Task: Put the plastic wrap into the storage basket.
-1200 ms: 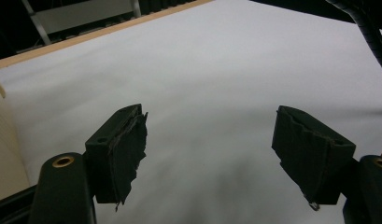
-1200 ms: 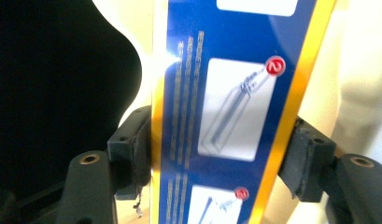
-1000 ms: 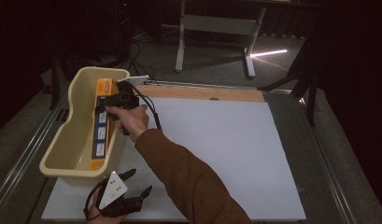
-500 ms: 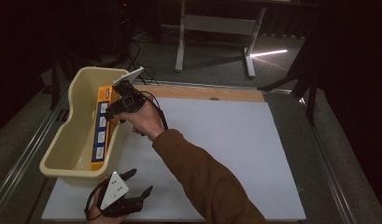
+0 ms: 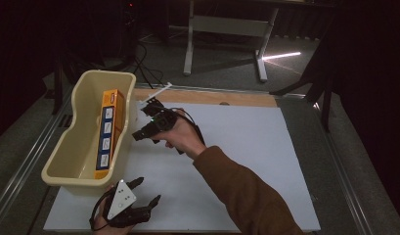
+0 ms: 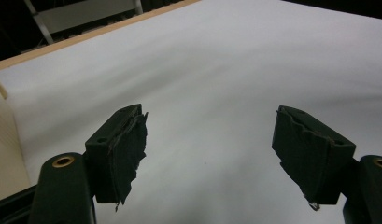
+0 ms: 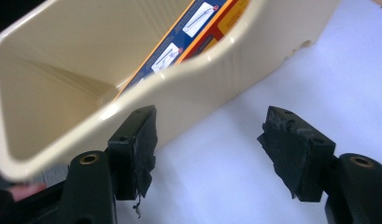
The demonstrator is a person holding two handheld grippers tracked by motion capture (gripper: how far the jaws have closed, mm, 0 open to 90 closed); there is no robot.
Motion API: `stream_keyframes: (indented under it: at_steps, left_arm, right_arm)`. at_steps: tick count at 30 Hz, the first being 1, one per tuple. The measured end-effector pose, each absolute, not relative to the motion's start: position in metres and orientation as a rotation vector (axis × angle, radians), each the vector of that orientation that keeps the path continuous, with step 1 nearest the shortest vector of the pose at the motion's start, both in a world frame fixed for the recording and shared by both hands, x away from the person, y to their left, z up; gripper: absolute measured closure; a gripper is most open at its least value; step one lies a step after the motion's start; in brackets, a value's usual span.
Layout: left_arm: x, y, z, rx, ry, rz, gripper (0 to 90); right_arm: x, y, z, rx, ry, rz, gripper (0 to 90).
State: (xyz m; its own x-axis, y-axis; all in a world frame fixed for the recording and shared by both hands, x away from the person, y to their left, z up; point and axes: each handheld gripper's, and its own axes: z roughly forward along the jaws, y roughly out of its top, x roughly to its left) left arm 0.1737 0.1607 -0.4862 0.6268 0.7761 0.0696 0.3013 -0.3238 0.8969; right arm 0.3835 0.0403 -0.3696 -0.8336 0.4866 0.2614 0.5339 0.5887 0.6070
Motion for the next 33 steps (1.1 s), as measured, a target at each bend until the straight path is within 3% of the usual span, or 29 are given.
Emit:
stream_keyframes:
  at_steps: [12, 20, 33]
  left_arm:
    - [0.176, 0.159, -0.488, 1.903, 0.879, 0.627, 25.7]
    - [0.176, 0.160, -0.488, 1.889, 0.900, 0.648, 25.7]
    - [0.180, 0.161, -0.491, 1.880, 0.925, 0.656, 22.9]
  right_arm:
    - [0.347, -0.061, -0.415, -0.773, -3.026, -1.257, 29.2]
    - [0.311, -0.138, -0.455, -0.924, -3.108, -1.387, 28.6]
    - [0.268, -0.250, -0.478, -1.185, -2.884, -1.717, 27.8]
